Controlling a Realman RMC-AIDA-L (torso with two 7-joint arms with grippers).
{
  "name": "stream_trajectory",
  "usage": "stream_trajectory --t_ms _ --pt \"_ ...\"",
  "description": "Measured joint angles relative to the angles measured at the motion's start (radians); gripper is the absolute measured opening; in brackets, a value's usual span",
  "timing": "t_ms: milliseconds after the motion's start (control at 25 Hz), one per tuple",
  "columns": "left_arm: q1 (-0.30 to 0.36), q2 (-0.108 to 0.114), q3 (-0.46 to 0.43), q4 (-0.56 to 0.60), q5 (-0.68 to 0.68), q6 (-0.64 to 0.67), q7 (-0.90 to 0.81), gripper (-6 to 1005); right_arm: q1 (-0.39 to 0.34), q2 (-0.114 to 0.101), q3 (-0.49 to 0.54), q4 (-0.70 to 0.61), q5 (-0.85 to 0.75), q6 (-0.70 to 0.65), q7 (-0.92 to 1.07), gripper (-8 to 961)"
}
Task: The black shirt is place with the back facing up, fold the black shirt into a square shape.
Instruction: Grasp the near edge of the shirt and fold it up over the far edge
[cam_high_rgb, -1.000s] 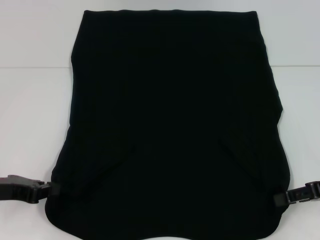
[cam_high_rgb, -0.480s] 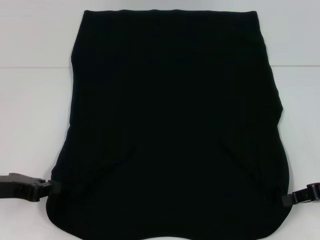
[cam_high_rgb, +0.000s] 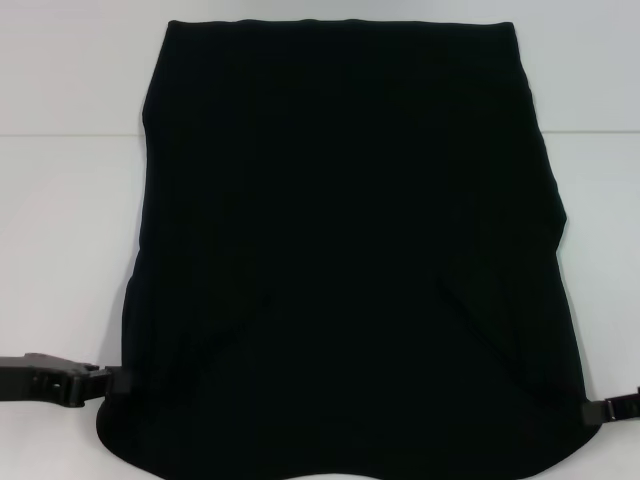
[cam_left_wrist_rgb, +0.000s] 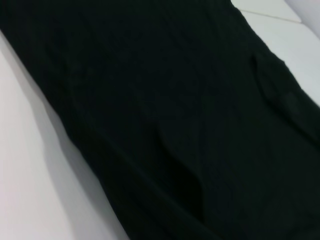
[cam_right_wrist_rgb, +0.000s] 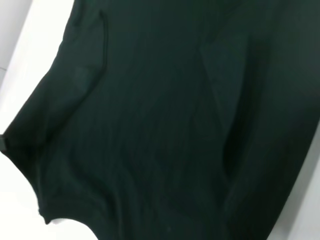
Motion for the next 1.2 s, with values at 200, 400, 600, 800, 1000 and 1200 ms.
stream_trajectory --t_ms 200,400,600,800,1000,1200 --pt "0.002 0.014 -0.069 -0.019 -0.011 0.075 -0.047 104 -0.064 0.003 0.104 0.000 0.000 -0.044 -0.083 80" --pt "0.015 0.026 -0.143 -0.044 -0.023 0.123 -0.042 109 -0.126 -0.005 0.190 0.000 -0.001 -0.096 -0.154 82" --pt "0.039 0.023 -0.153 -0.063 -0.021 0.168 -0.037 115 -0.188 -0.024 0.243 0.000 -0.006 -0.126 -0.209 84" --pt "0.071 0.014 -0.173 -0.067 -0.022 0.237 -0.026 120 -0.238 -0.040 0.281 0.001 -0.007 -0.137 -0.244 87" --pt "0.096 0.002 -0.179 -0.082 -0.023 0.254 -0.013 125 -0.270 -0.058 0.303 -0.001 -0.007 -0.151 -0.248 89" --pt "0.090 0.002 -0.186 -0.096 -0.027 0.254 -0.015 130 -0.272 -0.075 0.366 -0.001 -0.007 -0.168 -0.248 92"
